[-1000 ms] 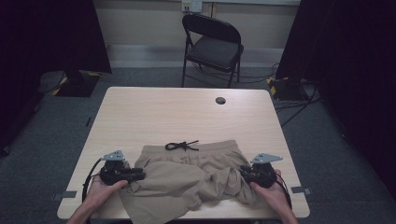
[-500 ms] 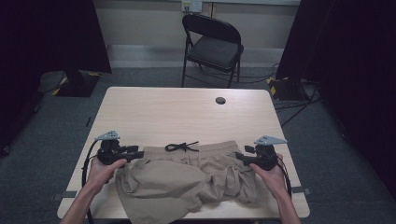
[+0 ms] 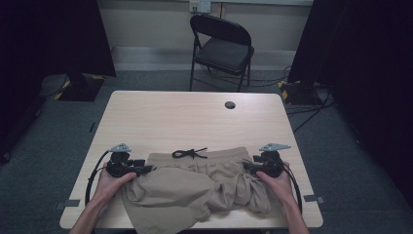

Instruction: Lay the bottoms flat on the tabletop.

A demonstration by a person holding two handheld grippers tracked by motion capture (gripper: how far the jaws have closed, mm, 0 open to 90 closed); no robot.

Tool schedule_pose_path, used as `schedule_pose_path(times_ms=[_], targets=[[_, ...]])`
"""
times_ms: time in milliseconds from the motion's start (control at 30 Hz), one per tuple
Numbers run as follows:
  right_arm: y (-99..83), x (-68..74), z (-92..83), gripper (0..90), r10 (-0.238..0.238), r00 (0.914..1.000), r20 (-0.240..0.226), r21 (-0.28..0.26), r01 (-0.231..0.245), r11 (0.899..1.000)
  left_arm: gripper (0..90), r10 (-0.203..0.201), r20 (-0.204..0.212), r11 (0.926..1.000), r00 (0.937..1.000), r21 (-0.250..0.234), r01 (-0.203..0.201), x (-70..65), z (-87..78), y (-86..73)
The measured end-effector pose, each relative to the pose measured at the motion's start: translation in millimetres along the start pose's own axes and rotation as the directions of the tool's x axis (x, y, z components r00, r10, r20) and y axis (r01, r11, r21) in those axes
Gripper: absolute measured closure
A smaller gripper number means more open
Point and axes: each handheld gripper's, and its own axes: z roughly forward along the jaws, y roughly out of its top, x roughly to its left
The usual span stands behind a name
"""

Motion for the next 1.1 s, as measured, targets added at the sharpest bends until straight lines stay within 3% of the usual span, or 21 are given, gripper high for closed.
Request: schedule_pose_path(times_ms=[167,400,500,567,700,800,833,867,1033,1100], targets=[[-1.1,0.7,4.5,51.2,-0.006,1.0000,-0.001,0.011,0.006,1.000,61.0,0.018,0.016,0.9995,0.9997,0.024,-0.019,-6.6,4.8,-2.7],[-2.8,8.5,9.1,78.9,-0.022,0.9997,-0.005,0.024,0.022,0.999,82.3,-0.003,0.055,0.9995,0.9985,0.032,0.002,-2.2,6.9,-4.1],[-1.5,8.3,7.2,83.8,-0.025,0.9997,-0.009,0.003,0.025,1.000,86.9,0.014,0.058,0.9995,0.9982,0.029,-0.016,-2.5,7.9,-4.1],[0.8,7.0,1.3,87.9,-0.025,0.9995,-0.018,-0.035,0.025,0.999,87.2,-0.008,0.059,1.0000,0.9982,-0.002,0.008,-0.6,5.5,-3.0],[5.5,8.5,-8.6,88.5,-0.015,0.9999,-0.007,-0.095,0.014,0.995,87.6,0.005,0.062,0.9994,0.9981,-0.035,-0.002,-3.5,2.0,0.9],[11.2,10.4,-17.7,88.6,-0.004,1.0000,0.000,-0.154,0.004,0.988,87.7,0.031,0.052,0.9939,0.9982,-0.108,-0.025,-10.6,-6.4,9.4],[13.3,11.6,-21.1,88.6,0.000,1.0000,-0.003,-0.168,-0.001,0.986,87.8,0.031,0.052,0.9939,0.9982,-0.108,-0.025,-10.6,-6.4,9.4],[15.6,13.0,-24.4,88.6,-0.003,1.0000,-0.006,-0.180,0.002,0.984,87.8,0.034,0.052,0.9882,0.9981,-0.151,-0.026,-13.3,-11.5,13.5],[23.9,16.6,-37.9,88.6,-0.007,0.9998,-0.016,-0.239,0.003,0.971,87.9,0.042,0.061,0.9793,0.9973,-0.200,-0.029,-15.7,-25.3,22.8],[27.9,17.7,-44.1,88.6,-0.008,0.9996,-0.029,-0.260,0.000,0.966,87.8,0.040,0.060,0.9720,0.9974,-0.234,-0.025,-18.6,-32.7,26.0]])
